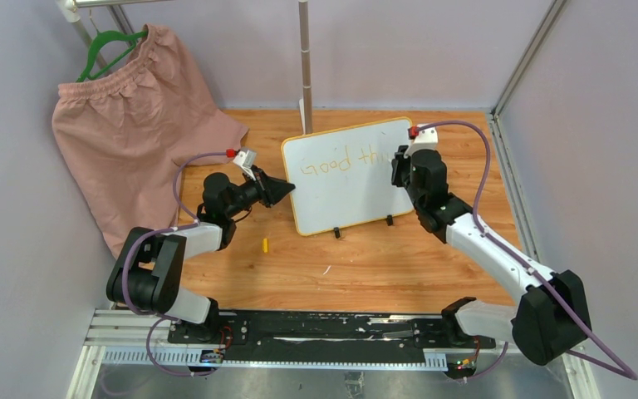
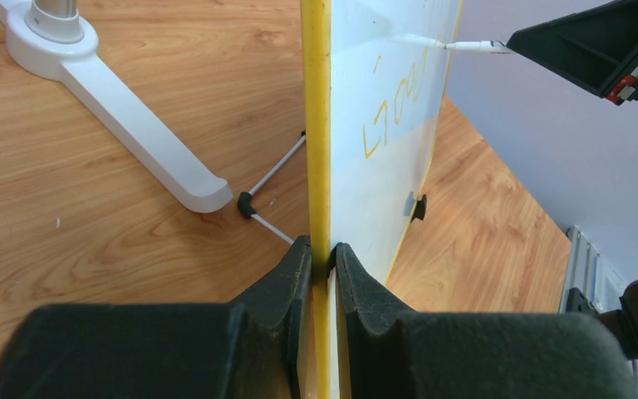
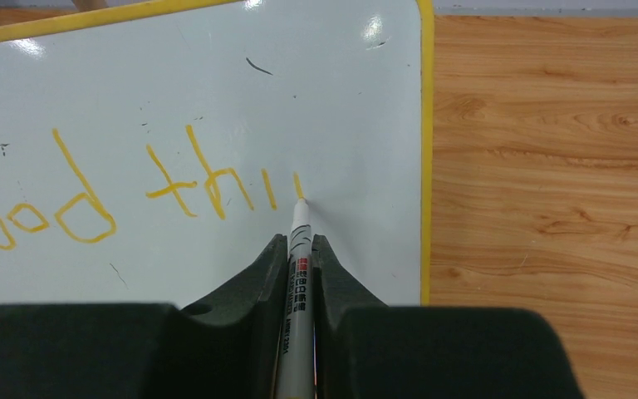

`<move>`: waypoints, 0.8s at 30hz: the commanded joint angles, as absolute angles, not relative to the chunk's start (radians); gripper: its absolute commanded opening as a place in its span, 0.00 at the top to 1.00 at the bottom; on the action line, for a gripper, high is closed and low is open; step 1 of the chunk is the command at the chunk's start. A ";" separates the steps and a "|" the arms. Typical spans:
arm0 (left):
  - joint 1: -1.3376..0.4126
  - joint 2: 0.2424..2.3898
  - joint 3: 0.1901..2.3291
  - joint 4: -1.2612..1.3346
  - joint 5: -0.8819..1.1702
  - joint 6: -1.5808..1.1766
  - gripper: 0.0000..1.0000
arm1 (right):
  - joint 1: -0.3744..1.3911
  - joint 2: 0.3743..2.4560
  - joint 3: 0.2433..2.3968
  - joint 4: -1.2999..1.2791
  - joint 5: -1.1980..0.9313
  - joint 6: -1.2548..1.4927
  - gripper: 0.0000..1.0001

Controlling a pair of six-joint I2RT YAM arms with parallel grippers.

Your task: Write a sentence on the whiteboard

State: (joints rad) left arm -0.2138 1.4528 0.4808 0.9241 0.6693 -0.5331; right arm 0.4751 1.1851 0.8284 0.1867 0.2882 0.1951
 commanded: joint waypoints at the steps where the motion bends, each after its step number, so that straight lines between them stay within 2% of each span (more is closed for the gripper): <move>1: -0.225 1.441 0.497 0.923 0.670 -0.506 1.00 | 0.459 1.199 0.877 0.196 0.288 0.193 1.00; 24: -0.227 1.442 0.496 0.923 0.670 -0.506 1.00 | 0.424 1.221 0.919 0.196 0.290 0.180 1.00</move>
